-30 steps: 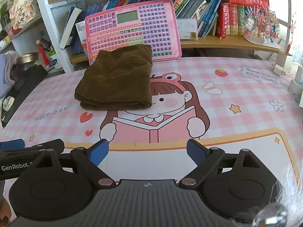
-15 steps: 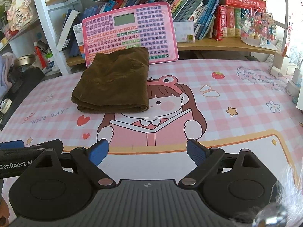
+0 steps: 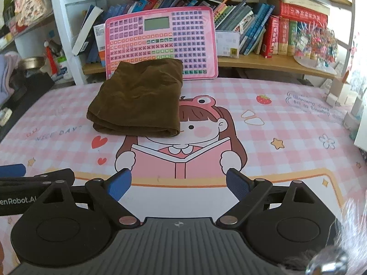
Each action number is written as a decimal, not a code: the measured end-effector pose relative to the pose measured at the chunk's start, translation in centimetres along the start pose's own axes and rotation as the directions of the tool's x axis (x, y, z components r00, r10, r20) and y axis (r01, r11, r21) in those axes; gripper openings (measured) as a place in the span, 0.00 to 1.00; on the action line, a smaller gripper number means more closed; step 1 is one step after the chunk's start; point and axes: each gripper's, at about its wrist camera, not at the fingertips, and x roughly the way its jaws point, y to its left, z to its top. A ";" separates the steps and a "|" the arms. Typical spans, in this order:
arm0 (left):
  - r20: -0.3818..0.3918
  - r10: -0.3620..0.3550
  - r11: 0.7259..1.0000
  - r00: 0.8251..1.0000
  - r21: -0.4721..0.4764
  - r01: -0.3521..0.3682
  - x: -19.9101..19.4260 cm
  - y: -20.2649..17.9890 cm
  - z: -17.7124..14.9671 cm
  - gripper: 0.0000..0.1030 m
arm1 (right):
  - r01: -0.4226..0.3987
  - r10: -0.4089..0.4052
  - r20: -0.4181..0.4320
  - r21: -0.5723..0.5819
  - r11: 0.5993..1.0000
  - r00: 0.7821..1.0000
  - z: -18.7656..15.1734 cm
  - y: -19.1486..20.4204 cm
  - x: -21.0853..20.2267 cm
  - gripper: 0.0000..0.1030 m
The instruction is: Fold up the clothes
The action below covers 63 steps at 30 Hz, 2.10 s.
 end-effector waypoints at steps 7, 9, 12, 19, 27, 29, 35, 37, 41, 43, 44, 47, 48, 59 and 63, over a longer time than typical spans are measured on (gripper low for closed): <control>0.005 -0.010 1.000 1.000 -0.004 0.010 0.1 -0.1 0.0 1.00 | 0.037 -0.036 0.005 -0.043 0.998 0.999 0.2 0.3 -0.2 0.88; 0.005 -0.006 1.000 1.000 -0.007 0.006 0.2 0.1 0.1 1.00 | 0.041 -0.041 0.012 -0.046 0.998 0.999 0.3 0.5 -0.2 0.88; 0.009 0.026 1.000 1.000 0.005 -0.026 0.4 0.2 0.2 1.00 | 0.041 -0.040 0.015 -0.042 0.998 0.999 0.4 0.6 -0.2 0.88; 0.019 0.051 0.997 0.999 0.057 -0.052 0.6 0.0 0.4 1.00 | 0.039 -0.039 0.013 -0.031 0.999 0.999 0.6 1.1 -0.1 0.88; 0.029 0.033 0.997 0.999 0.071 -0.035 0.4 0.3 0.8 1.00 | 0.057 -0.057 0.023 -0.011 0.998 0.998 0.7 1.4 -0.4 0.88; 0.031 0.032 0.997 0.999 0.076 -0.034 0.4 0.3 0.8 1.00 | 0.060 -0.060 0.027 -0.008 0.998 0.998 0.7 1.5 -0.6 0.88; 0.046 0.018 0.995 0.999 0.092 -0.022 0.1 0.3 1.2 1.00 | 0.074 -0.075 0.035 0.014 0.997 0.997 0.7 1.6 -1.2 0.88; 0.051 0.011 0.995 0.999 0.098 -0.016 0.0 0.3 1.4 1.00 | 0.081 -0.082 0.038 0.020 0.997 0.996 0.8 1.5 -1.3 0.88; 0.057 0.001 0.994 0.998 0.106 -0.007 -0.2 0.3 1.6 1.00 | 0.090 -0.092 0.043 0.030 0.995 0.995 0.8 1.5 -1.6 0.88; 0.056 -0.002 0.994 0.998 0.110 -0.005 -0.2 0.3 1.6 1.00 | 0.094 -0.096 0.044 0.033 0.995 0.994 0.8 1.6 -1.7 0.88; 0.055 -0.003 0.994 0.998 0.111 -0.004 -0.2 0.3 1.5 1.00 | 0.096 -0.097 0.045 0.034 0.995 0.994 0.8 1.6 -1.8 0.88; 0.055 -0.005 0.994 0.998 0.113 -0.001 -0.3 0.4 1.5 1.00 | 0.097 -0.099 0.045 0.037 0.995 0.994 0.8 1.6 -1.9 0.88; 0.056 -0.006 0.994 0.998 0.113 -0.001 -0.3 0.5 1.6 1.00 | 0.097 -0.098 0.044 0.038 0.995 0.994 0.8 1.7 -1.9 0.88; 0.055 -0.009 0.994 0.998 0.110 0.002 -0.5 0.7 1.5 1.00 | 0.095 -0.096 0.038 0.040 0.995 0.995 0.8 1.7 -1.8 0.88; 0.055 -0.009 0.994 0.998 0.109 0.003 -0.5 0.8 1.5 1.00 | 0.094 -0.095 0.034 0.042 0.995 0.995 0.9 1.7 -1.7 0.88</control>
